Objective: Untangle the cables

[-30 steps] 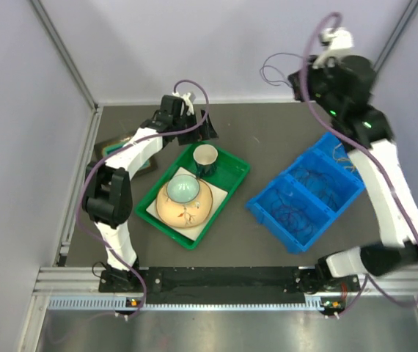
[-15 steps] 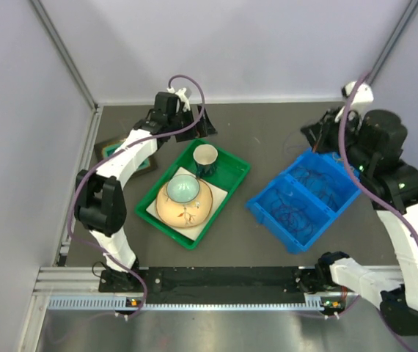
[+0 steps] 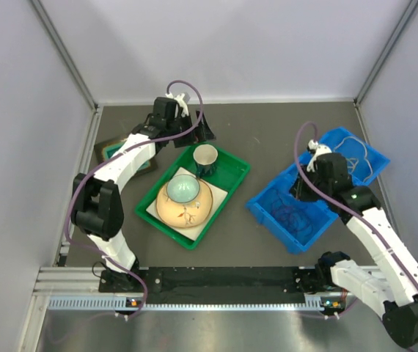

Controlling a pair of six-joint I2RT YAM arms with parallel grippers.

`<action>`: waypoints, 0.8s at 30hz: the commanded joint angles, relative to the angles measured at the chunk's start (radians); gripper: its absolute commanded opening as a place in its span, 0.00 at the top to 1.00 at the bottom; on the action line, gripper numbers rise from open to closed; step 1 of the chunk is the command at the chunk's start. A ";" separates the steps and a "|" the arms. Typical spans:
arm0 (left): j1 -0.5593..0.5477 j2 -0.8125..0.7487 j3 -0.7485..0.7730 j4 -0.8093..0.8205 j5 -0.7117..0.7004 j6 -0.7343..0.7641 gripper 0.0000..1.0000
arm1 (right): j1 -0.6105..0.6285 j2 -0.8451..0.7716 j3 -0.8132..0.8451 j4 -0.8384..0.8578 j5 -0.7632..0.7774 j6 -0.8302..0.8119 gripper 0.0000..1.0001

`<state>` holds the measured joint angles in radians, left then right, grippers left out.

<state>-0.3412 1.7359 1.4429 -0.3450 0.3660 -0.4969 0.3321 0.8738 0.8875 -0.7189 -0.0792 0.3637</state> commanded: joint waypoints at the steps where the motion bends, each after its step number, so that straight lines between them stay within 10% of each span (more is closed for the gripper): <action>1: -0.001 -0.070 -0.012 0.023 -0.001 -0.003 0.01 | 0.010 0.002 -0.083 0.087 0.039 0.020 0.69; 3: -0.001 -0.073 -0.013 0.020 -0.002 0.000 0.01 | 0.010 0.010 -0.090 0.087 0.045 0.017 0.39; 7: -0.001 -0.084 -0.009 0.015 -0.015 0.014 0.01 | 0.010 -0.010 -0.046 0.078 0.058 0.018 0.19; 15: -0.001 -0.094 0.073 -0.097 -0.099 0.080 0.01 | 0.010 -0.026 0.203 -0.083 0.350 -0.077 0.01; 24: 0.001 -0.248 -0.070 -0.074 -0.546 0.130 0.01 | 0.010 0.097 0.422 -0.284 0.728 -0.106 0.01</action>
<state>-0.3412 1.6016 1.4250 -0.4351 0.0891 -0.4068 0.3328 0.9161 1.2442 -0.8955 0.4793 0.2794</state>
